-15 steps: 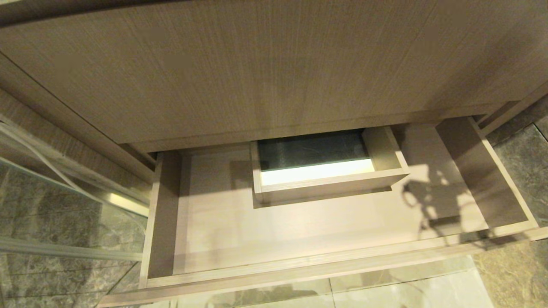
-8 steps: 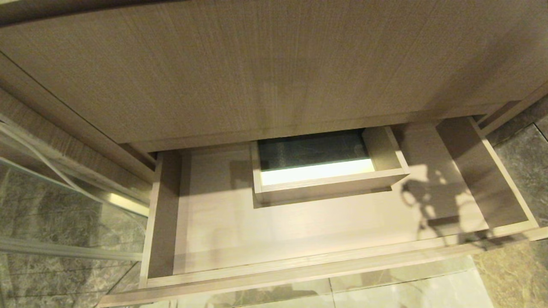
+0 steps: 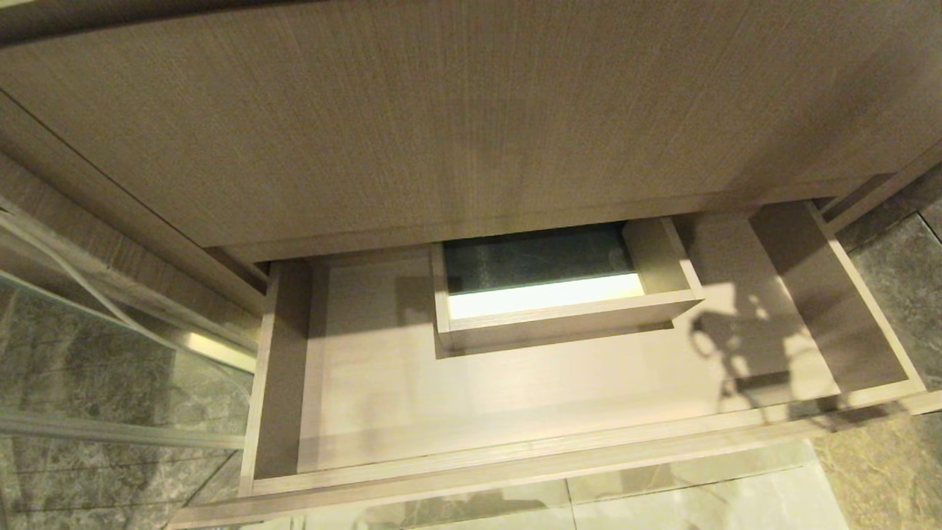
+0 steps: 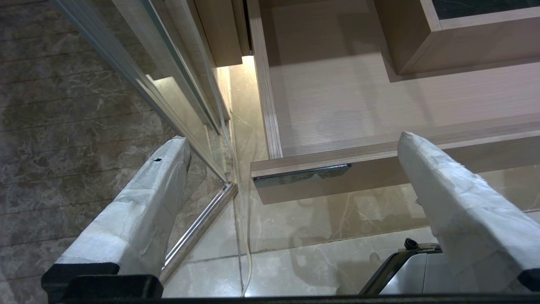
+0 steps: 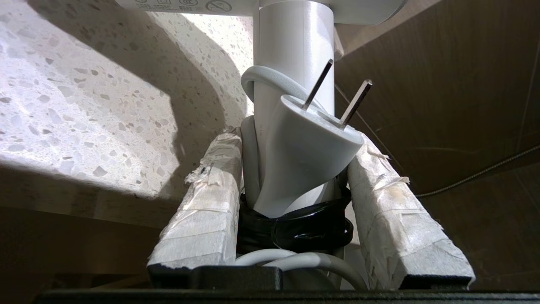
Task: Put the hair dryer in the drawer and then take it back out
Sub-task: Place it on the countertop
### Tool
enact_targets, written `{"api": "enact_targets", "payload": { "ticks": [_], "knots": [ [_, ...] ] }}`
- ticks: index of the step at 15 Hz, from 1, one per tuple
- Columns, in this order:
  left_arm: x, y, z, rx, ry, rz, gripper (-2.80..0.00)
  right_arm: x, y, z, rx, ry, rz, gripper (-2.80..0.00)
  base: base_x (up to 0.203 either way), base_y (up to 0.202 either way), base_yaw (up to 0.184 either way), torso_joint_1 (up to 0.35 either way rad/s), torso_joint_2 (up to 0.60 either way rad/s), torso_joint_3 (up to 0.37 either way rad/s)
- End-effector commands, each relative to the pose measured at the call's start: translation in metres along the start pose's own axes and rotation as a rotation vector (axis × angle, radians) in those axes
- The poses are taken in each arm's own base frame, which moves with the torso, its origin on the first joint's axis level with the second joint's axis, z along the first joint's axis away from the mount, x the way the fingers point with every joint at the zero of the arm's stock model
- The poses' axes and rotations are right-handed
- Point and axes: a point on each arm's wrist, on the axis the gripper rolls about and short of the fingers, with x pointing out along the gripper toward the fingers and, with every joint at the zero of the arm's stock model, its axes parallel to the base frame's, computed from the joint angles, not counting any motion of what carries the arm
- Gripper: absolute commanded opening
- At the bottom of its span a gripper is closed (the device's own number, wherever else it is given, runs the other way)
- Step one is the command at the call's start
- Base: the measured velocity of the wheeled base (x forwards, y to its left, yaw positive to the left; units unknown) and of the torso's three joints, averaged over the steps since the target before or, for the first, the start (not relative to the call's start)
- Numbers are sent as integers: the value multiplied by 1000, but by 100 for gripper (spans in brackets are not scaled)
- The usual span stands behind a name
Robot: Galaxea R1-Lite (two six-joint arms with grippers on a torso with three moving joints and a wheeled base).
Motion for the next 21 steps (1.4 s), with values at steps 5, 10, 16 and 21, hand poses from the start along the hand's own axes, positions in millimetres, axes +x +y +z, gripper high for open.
{"api": "enact_targets", "payload": {
  "ticks": [5,10,16,21],
  "knots": [
    [0,0,0,0,0,0,0,-2,-1,2,-5,-5,-3,-280,0,0,0,0,0,0],
    [0,0,0,0,0,0,0,-2,-1,2,-5,-5,-3,-280,0,0,0,0,0,0],
    [0,0,0,0,-2,0,0,5,7,8,-10,-56,25,-280,0,0,0,0,0,0],
    [0,0,0,0,-2,0,0,5,7,8,-10,-56,25,-280,0,0,0,0,0,0]
  ]
}}
